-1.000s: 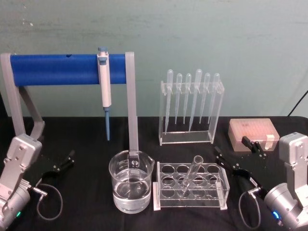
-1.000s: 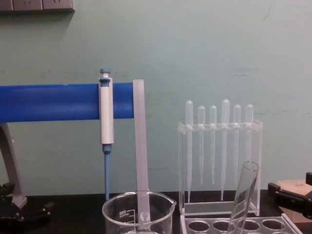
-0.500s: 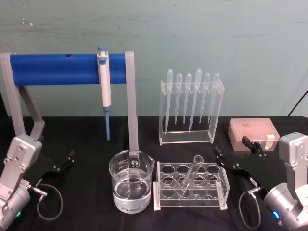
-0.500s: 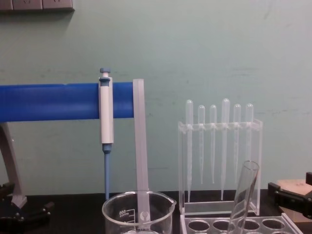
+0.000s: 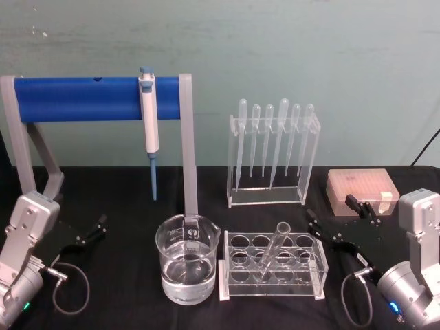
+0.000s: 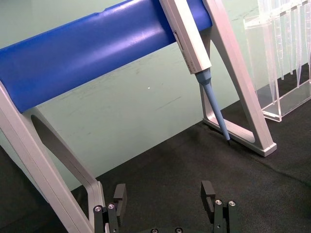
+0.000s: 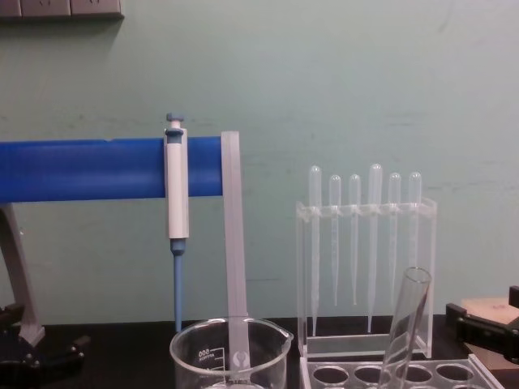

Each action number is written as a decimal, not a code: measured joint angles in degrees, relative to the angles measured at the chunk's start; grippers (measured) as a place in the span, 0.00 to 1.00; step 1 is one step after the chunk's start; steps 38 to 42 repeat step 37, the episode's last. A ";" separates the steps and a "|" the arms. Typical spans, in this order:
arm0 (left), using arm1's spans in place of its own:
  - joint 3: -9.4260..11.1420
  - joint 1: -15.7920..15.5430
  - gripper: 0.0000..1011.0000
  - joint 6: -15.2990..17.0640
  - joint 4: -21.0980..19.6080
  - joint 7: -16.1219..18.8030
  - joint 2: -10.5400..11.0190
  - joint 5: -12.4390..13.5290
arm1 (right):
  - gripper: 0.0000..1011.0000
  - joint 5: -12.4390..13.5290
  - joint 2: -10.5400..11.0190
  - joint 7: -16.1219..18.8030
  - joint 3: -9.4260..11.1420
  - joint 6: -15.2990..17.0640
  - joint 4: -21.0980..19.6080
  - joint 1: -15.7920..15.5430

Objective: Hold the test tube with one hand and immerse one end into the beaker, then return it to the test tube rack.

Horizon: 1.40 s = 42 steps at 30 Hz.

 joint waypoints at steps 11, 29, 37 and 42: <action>0.00 0.00 0.99 0.00 0.00 0.00 0.00 0.00 | 0.99 0.00 0.00 0.00 0.00 -0.01 0.00 0.00; 0.00 0.00 0.99 0.00 0.00 0.00 0.00 0.00 | 0.99 0.00 0.00 0.00 0.00 -0.01 0.00 0.00; 0.00 0.00 0.99 0.00 0.00 0.00 0.00 0.00 | 0.99 0.00 0.00 0.00 0.00 -0.01 0.00 0.00; 0.00 0.00 0.99 0.00 0.00 0.00 0.00 0.00 | 0.99 0.00 0.00 0.00 0.00 -0.01 0.00 0.00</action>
